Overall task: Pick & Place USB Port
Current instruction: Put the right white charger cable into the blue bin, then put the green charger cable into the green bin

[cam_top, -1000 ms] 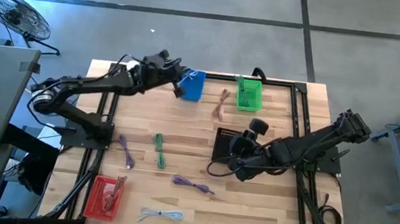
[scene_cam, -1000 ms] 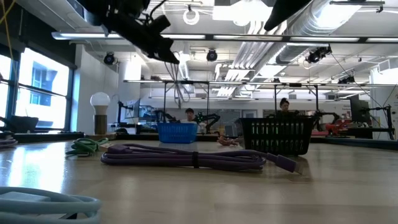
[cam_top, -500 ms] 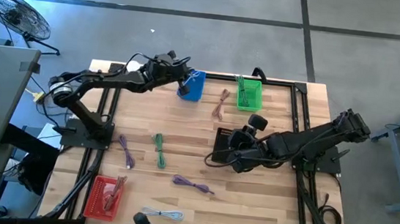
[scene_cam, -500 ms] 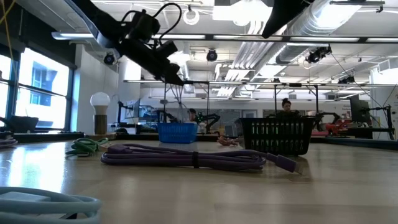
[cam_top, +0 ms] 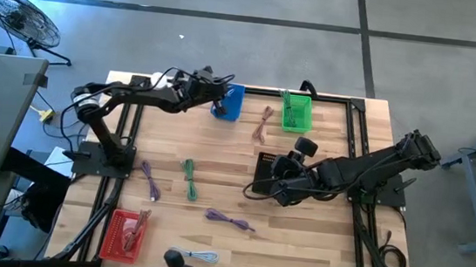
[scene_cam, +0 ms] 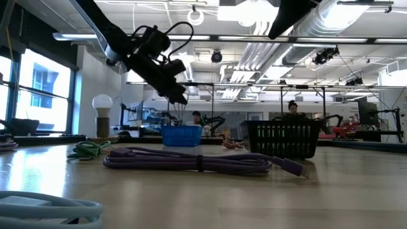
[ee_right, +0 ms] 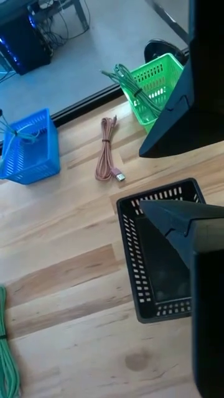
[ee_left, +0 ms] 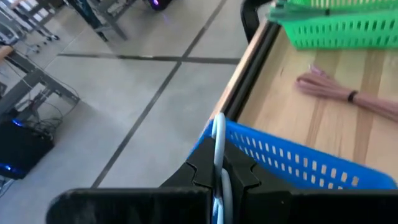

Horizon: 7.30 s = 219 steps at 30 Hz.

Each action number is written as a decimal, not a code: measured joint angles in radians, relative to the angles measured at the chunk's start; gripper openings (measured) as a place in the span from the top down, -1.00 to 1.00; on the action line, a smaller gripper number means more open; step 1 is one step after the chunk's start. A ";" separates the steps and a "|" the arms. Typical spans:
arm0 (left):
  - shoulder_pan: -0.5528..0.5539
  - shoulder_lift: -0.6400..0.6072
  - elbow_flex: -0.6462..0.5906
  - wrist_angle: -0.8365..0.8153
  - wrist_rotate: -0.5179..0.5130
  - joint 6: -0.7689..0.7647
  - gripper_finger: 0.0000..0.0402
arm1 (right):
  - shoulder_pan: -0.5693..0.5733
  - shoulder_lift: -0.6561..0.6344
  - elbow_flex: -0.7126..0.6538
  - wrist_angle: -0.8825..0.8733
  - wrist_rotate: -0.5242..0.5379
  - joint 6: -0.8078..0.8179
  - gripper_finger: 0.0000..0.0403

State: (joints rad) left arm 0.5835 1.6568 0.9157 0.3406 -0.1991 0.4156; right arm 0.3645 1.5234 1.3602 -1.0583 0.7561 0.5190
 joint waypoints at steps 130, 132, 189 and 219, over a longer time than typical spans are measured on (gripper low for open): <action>-0.723 -0.040 0.049 -1.135 -0.108 0.121 0.95 | 0.097 0.000 0.000 0.292 -0.158 -0.029 0.44; -0.749 -0.081 0.094 -1.186 -0.175 0.064 0.95 | 0.101 0.000 0.000 0.296 -0.156 -0.029 0.44; -0.733 -0.421 -0.233 0.292 0.298 -0.227 0.96 | -0.019 0.083 0.000 1.053 -0.361 -0.649 -0.15; -0.726 -0.411 -0.233 0.224 -0.032 -0.153 0.61 | -0.017 0.090 0.000 0.838 -0.212 -0.523 0.91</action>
State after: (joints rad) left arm -0.1429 1.2459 0.6823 0.5643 -0.2307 0.2622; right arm 0.3474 1.6129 1.3602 -0.2205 0.5444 -0.0035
